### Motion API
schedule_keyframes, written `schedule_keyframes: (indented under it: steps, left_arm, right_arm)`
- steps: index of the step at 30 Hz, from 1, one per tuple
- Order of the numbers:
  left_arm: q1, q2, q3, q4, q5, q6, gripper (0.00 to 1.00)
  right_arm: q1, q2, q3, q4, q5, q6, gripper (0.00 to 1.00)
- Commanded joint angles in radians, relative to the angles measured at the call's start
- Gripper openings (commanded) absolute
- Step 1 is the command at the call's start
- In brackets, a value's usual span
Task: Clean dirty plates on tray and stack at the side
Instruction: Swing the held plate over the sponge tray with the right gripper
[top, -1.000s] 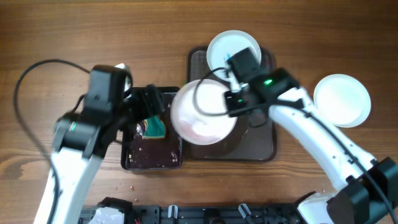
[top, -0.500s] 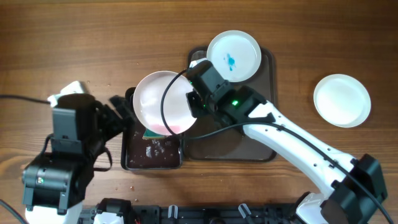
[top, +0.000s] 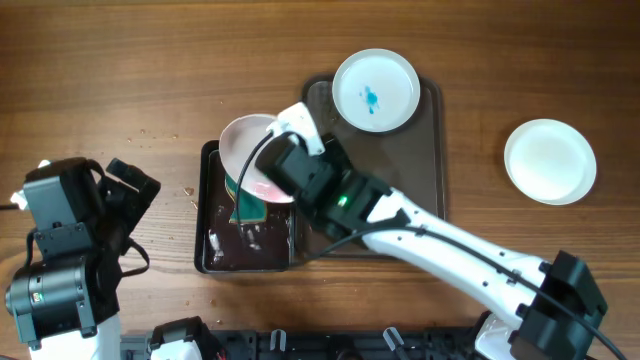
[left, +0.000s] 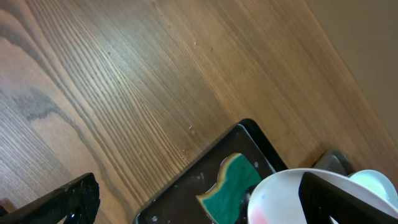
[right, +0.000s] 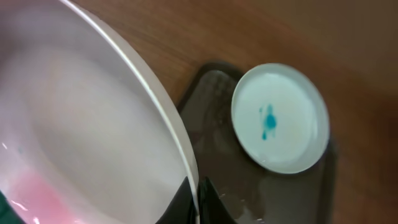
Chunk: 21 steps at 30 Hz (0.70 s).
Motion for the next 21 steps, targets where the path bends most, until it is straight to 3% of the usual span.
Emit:
schedule_keyframes:
  steps: [1,9,21]
  left_arm:
    - [0.009,-0.001,0.019,-0.002,0.012,-0.017,1.0]
    - [0.009,-0.001,0.019,-0.001,0.012,-0.017,1.0]
    - [0.009,-0.001,0.019,-0.001,0.012,-0.017,1.0]
  right_arm:
    - [0.035,0.007,0.019,0.014,0.134,-0.134,0.04]
    - [0.127,0.006,0.019,0.064,0.315,-0.359,0.04]
    - [0.232,0.006,0.019,0.197,0.522,-0.48,0.04]
